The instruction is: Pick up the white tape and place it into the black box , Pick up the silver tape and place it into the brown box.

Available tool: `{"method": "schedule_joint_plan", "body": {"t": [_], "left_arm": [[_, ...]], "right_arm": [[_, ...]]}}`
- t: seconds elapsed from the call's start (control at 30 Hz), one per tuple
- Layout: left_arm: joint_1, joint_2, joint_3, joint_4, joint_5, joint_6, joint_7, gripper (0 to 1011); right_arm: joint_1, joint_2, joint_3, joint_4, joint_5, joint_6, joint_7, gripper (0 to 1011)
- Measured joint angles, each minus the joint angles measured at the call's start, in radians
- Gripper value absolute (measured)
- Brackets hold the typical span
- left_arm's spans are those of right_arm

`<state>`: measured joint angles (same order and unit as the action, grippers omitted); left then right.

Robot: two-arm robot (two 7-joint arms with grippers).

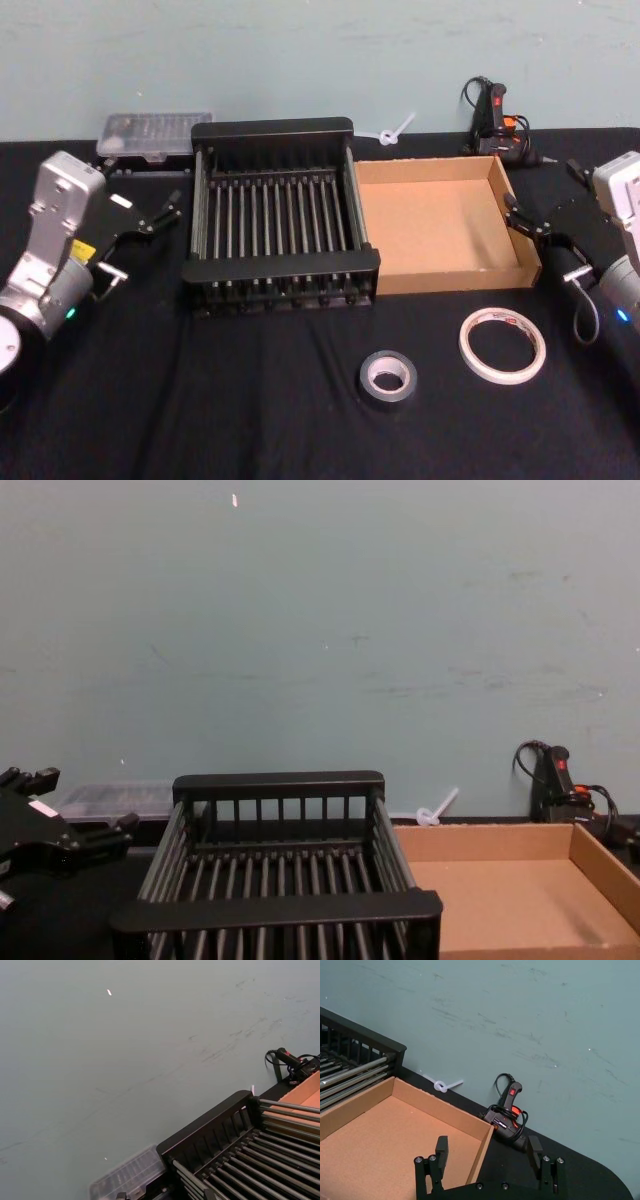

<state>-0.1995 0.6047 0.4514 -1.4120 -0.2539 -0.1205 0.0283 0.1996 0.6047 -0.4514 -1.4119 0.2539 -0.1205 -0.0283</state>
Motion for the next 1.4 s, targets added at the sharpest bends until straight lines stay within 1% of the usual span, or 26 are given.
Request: {"method": "schedule_joint_plan", "body": {"t": [1.4], "left_arm": [[0.0,0.0,0.0,0.0,0.0,0.0,0.0,1001]], "right_arm": [[0.0,-0.001,0.003,-0.001,-0.001,0.003,0.003,1002]]}}
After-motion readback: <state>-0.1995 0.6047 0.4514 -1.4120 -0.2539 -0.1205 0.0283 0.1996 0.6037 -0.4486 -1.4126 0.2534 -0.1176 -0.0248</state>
